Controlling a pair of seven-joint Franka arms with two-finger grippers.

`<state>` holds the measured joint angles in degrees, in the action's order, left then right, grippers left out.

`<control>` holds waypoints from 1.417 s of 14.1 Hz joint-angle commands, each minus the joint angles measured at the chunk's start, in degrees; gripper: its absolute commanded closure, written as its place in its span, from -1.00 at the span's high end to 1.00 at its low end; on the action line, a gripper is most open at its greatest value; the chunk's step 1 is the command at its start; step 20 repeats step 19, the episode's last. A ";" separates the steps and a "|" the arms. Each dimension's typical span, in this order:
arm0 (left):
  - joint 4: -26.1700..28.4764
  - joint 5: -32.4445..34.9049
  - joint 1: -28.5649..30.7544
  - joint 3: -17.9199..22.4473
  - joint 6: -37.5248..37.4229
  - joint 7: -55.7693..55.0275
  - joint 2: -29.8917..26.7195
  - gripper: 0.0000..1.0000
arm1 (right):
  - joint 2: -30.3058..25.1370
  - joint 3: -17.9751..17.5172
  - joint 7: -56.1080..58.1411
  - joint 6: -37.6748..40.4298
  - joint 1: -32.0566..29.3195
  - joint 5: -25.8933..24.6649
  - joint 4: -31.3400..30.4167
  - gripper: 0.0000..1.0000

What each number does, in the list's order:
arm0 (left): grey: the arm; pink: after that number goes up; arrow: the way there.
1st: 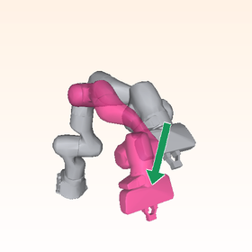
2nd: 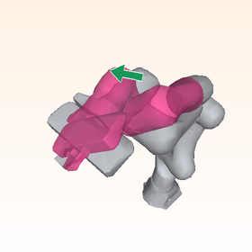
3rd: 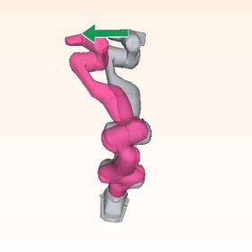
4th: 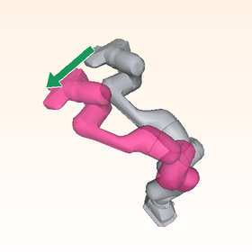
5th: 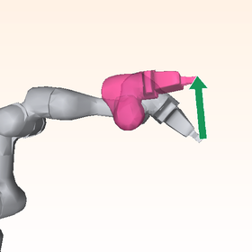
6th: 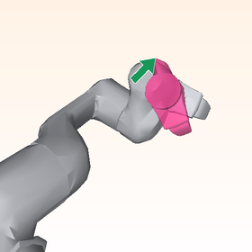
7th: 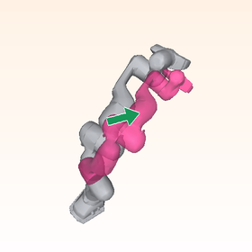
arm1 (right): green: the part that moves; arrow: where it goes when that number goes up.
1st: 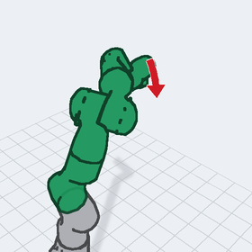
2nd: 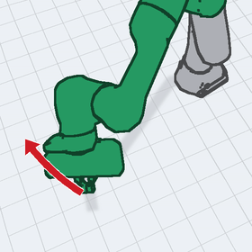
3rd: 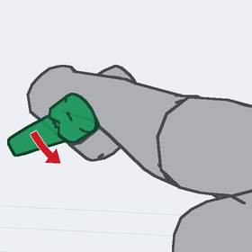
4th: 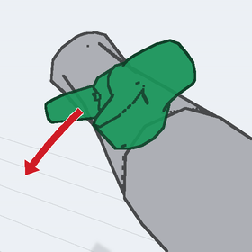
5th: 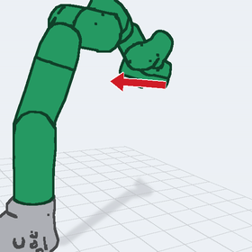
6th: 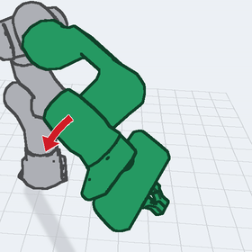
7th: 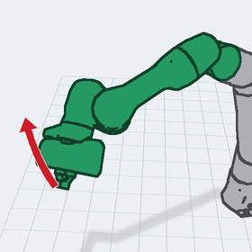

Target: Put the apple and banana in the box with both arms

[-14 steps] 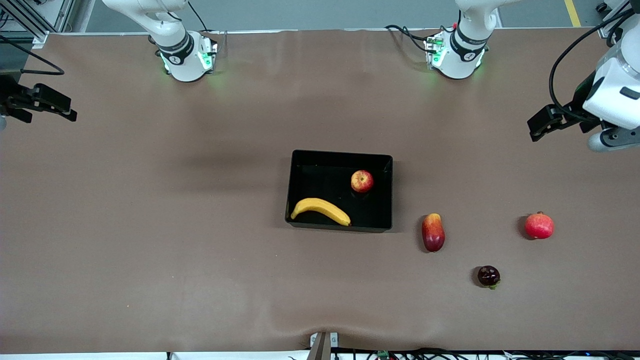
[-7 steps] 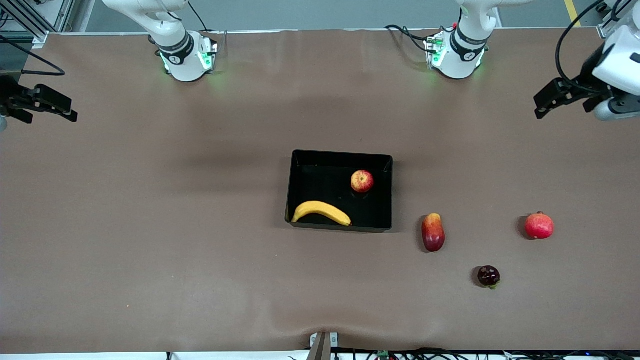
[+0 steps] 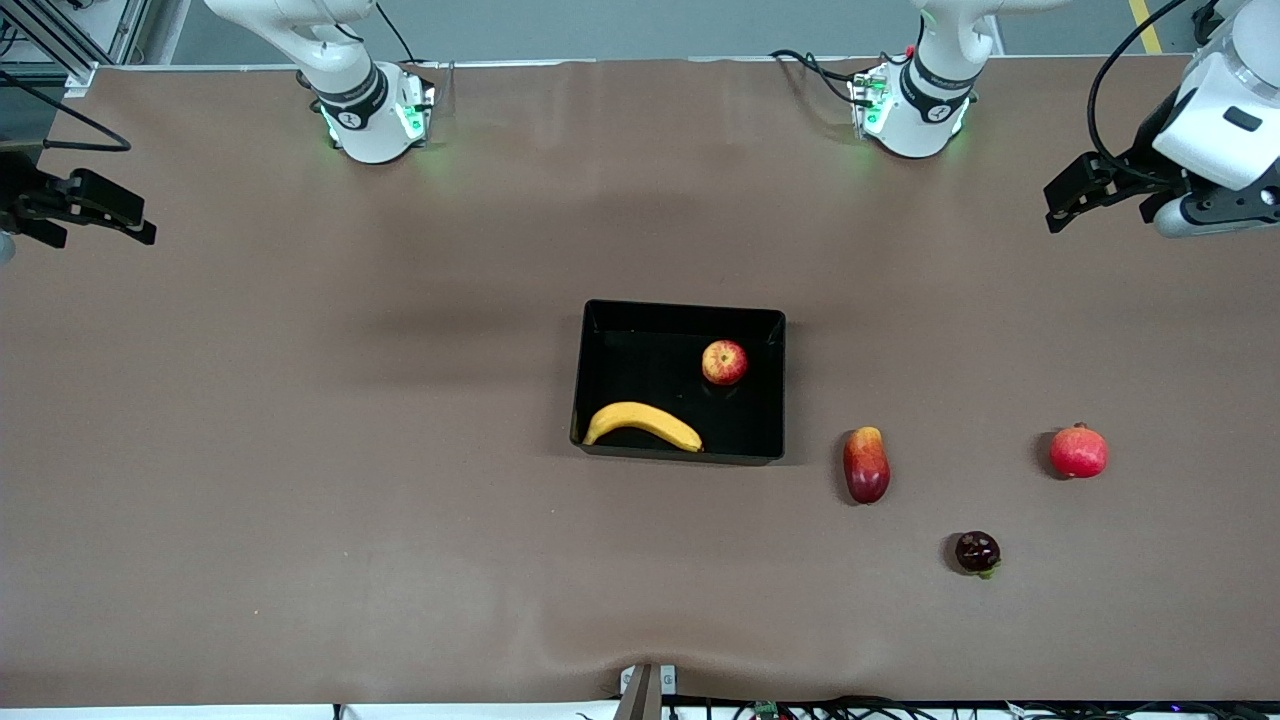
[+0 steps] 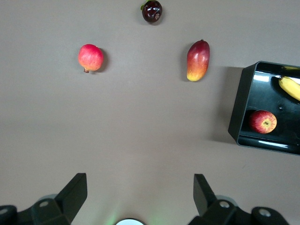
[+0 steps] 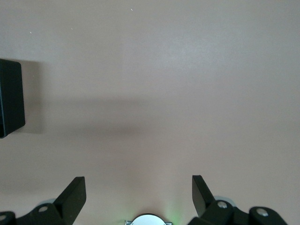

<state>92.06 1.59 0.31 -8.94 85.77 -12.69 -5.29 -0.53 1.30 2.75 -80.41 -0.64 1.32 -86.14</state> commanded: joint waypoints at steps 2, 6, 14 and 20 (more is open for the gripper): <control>-1.35 -0.72 0.04 0.85 -0.43 0.91 -0.69 1.00 | 0.62 -0.16 -0.46 0.25 -0.42 0.97 1.24 1.00; -1.36 -0.45 0.13 0.85 -0.52 1.09 -0.69 1.00 | 0.62 -0.16 -0.46 -0.01 -0.24 0.97 1.24 1.00; -1.27 -1.15 0.13 0.76 -2.01 2.67 -0.69 1.00 | 0.62 -0.16 -0.46 -0.01 -0.15 0.97 1.24 1.00; -1.27 -1.24 0.22 1.11 -2.01 4.61 -0.95 1.00 | 0.71 -0.16 -0.46 -0.01 -0.06 0.97 1.24 1.00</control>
